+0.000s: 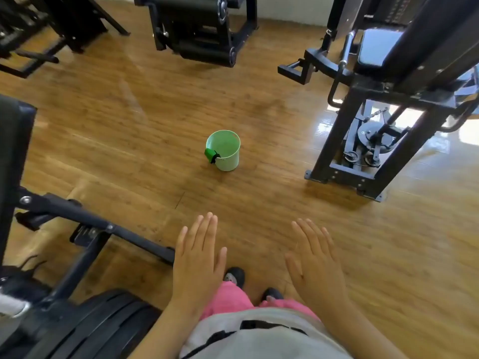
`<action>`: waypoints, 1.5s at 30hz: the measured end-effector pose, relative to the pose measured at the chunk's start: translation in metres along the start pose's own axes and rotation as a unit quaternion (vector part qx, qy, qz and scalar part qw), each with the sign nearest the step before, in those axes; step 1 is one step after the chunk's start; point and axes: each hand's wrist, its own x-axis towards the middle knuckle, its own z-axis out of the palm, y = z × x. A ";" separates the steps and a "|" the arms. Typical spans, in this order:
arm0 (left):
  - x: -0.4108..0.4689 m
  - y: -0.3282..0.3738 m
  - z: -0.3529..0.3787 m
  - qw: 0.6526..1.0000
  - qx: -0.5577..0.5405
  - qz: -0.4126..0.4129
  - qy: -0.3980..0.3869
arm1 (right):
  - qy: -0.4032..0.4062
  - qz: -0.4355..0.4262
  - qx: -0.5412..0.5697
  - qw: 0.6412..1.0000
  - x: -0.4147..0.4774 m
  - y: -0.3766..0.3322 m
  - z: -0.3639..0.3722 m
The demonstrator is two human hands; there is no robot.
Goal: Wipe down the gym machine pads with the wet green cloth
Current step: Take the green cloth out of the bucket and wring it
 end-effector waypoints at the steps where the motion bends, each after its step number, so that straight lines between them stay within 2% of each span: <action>1: 0.003 0.001 0.000 1.000 -0.006 -0.005 -0.001 | 0.007 -0.004 0.003 1.000 0.002 0.001 0.000; 9: 0.033 -0.013 0.013 1.000 0.005 -0.001 -0.001 | 0.001 -0.001 0.005 1.000 0.037 0.003 0.013; 15: 0.092 -0.049 0.021 1.000 -0.019 -0.008 -0.019 | -0.025 -0.007 0.006 1.000 0.105 -0.016 0.037; 20: 0.169 -0.103 0.019 0.999 -0.032 -0.017 -0.026 | -0.048 0.003 0.007 0.999 0.187 -0.045 0.060; 29: 0.299 -0.177 0.017 0.998 -0.033 -0.030 -0.038 | -0.032 0.019 0.025 0.999 0.345 -0.090 0.088; 34: 0.365 -0.187 0.032 0.997 -0.033 -0.048 -0.047 | -0.039 0.015 0.040 0.998 0.425 -0.083 0.103; 38: 0.426 -0.189 0.052 0.996 -0.017 -0.073 -0.058 | -0.045 -0.020 0.051 0.998 0.497 -0.062 0.119; 45: 0.533 -0.208 0.071 0.985 -0.018 -0.170 -0.030 | -0.070 -0.080 0.038 0.994 0.634 -0.033 0.146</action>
